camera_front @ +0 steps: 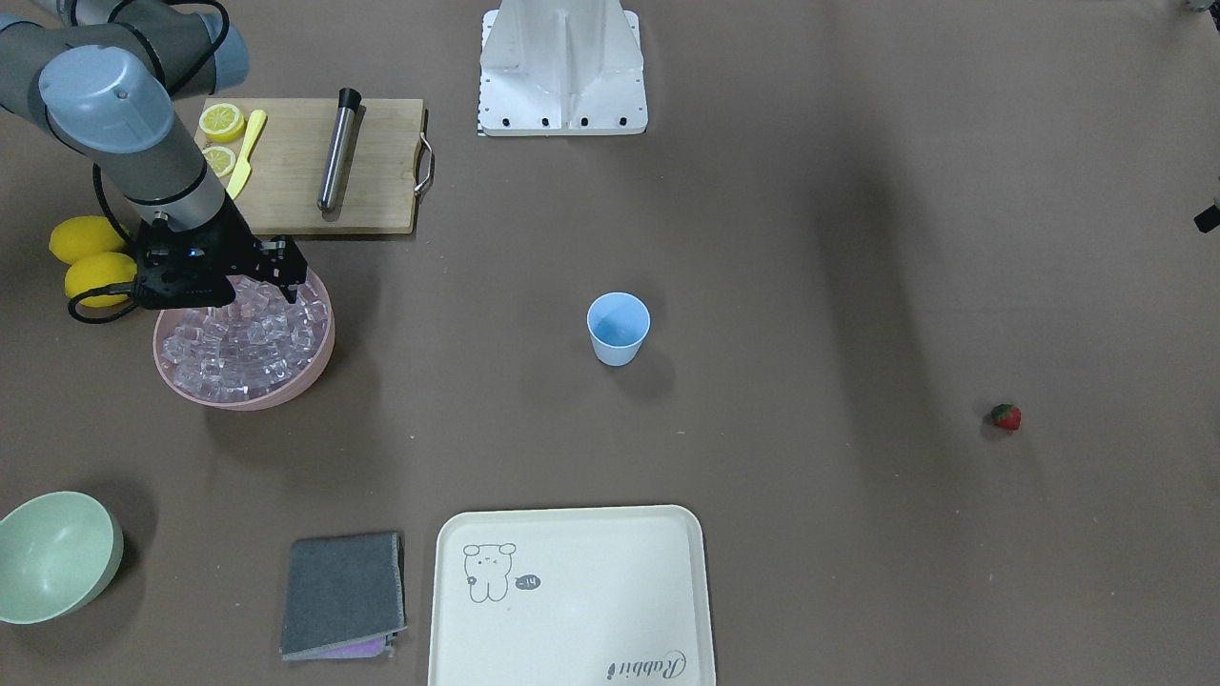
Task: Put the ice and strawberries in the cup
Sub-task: 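Reach the right gripper down into the pink bowl of ice cubes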
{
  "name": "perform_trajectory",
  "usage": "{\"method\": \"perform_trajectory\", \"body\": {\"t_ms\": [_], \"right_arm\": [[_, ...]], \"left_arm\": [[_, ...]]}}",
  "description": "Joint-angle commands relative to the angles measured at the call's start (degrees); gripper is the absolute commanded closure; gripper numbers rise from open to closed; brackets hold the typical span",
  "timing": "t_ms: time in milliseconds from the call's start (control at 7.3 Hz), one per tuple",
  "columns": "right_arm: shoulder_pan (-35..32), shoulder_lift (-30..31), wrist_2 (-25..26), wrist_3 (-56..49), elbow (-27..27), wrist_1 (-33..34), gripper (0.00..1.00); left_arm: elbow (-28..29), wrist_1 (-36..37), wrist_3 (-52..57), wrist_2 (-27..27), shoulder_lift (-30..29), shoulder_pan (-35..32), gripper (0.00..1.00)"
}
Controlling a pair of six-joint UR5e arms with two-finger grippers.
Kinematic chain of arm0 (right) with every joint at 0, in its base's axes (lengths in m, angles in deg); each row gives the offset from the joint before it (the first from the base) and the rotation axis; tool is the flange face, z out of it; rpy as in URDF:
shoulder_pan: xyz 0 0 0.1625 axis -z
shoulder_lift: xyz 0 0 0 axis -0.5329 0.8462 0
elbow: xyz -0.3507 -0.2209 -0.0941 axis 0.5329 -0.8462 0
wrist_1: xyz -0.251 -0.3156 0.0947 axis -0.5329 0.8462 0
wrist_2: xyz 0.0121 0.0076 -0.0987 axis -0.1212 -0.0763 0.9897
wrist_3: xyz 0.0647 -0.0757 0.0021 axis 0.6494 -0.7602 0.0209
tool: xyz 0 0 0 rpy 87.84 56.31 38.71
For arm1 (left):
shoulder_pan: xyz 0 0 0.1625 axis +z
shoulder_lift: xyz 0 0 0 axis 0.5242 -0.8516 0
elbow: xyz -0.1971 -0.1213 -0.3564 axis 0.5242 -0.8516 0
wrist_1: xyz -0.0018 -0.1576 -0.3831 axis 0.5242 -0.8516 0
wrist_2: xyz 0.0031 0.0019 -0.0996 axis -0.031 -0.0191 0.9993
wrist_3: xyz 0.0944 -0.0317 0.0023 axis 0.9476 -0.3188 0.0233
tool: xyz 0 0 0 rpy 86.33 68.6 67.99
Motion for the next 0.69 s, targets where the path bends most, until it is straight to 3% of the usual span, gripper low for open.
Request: {"method": "perform_trajectory", "body": {"t_ms": [0, 548], "right_arm": [[0.5, -0.2, 0.8, -0.4, -1.2, -1.8, 0.27], [0.8, -1.5, 1.2, -0.7, -2.1, -1.7, 0.40]], "left_arm": [[0.0, 0.0, 0.0, 0.0, 0.0, 0.1, 0.02], [0.1, 0.0, 0.0, -0.1, 0.0, 0.1, 0.02]]}}
